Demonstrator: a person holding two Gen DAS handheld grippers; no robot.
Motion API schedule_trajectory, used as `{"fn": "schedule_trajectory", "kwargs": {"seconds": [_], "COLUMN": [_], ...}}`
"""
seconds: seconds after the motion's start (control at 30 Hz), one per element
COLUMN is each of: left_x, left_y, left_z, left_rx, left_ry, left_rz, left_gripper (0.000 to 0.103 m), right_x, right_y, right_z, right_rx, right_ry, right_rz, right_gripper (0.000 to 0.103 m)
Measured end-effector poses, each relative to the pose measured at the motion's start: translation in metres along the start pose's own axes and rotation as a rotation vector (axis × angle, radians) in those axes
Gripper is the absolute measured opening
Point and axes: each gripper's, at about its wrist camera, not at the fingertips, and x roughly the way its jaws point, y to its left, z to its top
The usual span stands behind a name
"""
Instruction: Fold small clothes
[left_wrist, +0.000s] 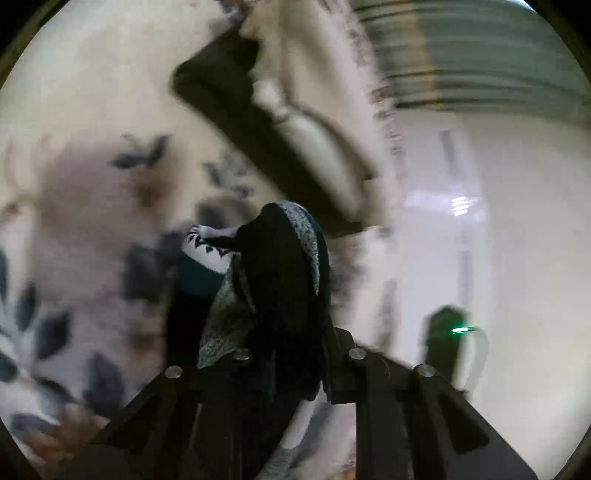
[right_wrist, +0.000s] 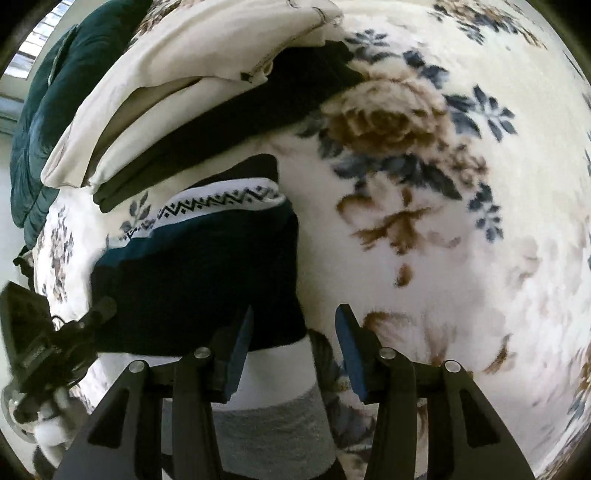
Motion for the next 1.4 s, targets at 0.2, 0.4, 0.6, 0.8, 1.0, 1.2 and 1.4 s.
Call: {"fn": "schedule_trajectory", "kwargs": {"seconds": [0.2, 0.4, 0.6, 0.8, 1.0, 1.2, 1.4], "left_x": [-0.005, -0.037, -0.084, -0.121, -0.141, -0.125, -0.111], "left_y": [0.05, 0.006, -0.028, -0.01, 0.046, 0.085, 0.078], "left_z": [0.018, 0.006, -0.069, -0.189, -0.304, -0.357, -0.372], "left_rx": [-0.097, -0.004, 0.093, 0.055, -0.06, -0.098, -0.029], "left_ry": [0.022, 0.007, 0.032, 0.087, 0.158, 0.232, 0.251], "left_rz": [0.095, 0.02, 0.106, 0.289, 0.426, 0.464, 0.503], "left_gripper": [0.027, 0.076, 0.076, 0.076, 0.076, 0.076, 0.076], "right_x": [-0.006, -0.026, -0.056, -0.073, -0.065, -0.033, 0.008], "right_y": [-0.008, -0.025, -0.047, -0.079, -0.104, -0.136, -0.148], "right_z": [0.0, -0.02, -0.087, -0.194, -0.316, -0.418, -0.465], "right_rx": [-0.01, 0.002, 0.011, 0.061, 0.057, 0.101, 0.173], "right_ry": [0.008, 0.055, 0.123, 0.244, 0.377, 0.478, 0.545], "right_rz": [0.026, 0.094, 0.18, 0.227, 0.219, 0.252, 0.395], "right_gripper": [0.048, 0.059, 0.063, 0.064, 0.064, 0.064, 0.064]}}
